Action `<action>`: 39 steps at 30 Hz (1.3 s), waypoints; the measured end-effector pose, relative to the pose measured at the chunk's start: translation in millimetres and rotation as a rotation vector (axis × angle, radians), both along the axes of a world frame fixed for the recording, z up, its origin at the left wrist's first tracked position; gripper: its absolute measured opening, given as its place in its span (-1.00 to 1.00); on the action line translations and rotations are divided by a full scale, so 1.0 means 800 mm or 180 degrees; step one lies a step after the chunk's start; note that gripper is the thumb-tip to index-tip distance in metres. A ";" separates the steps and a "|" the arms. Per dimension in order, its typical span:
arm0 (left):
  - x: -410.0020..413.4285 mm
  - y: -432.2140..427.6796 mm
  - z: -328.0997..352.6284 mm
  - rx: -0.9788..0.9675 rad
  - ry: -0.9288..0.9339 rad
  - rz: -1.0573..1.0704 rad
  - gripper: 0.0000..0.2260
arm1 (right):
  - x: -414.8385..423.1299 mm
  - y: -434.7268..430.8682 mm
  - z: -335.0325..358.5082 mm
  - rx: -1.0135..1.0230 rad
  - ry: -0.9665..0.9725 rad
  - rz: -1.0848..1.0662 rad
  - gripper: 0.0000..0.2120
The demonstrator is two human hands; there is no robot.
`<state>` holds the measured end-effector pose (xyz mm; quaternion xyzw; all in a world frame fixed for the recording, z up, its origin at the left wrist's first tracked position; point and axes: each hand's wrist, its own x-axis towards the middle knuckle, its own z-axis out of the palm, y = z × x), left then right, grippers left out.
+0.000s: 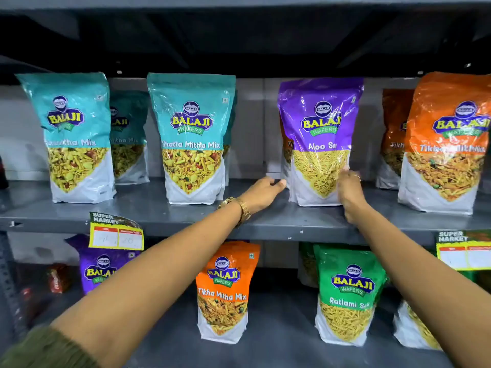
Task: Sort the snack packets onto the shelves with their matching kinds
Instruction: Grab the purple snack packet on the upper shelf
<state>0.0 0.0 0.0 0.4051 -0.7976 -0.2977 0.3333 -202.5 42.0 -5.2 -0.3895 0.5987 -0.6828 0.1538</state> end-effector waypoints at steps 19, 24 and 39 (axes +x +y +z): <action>-0.034 -0.008 -0.009 0.0365 0.1073 -0.0264 -0.71 | -0.006 0.018 -0.007 -0.0050 0.0108 0.0932 -0.92; -0.001 0.019 -0.010 0.0353 0.1267 -0.0513 -0.71 | 0.010 0.051 -0.013 -0.0193 0.0198 0.1214 -0.66; 0.116 0.206 -0.041 -0.0112 0.1432 -0.0413 -0.55 | 0.126 0.241 -0.045 -0.0969 0.0410 0.1546 -0.69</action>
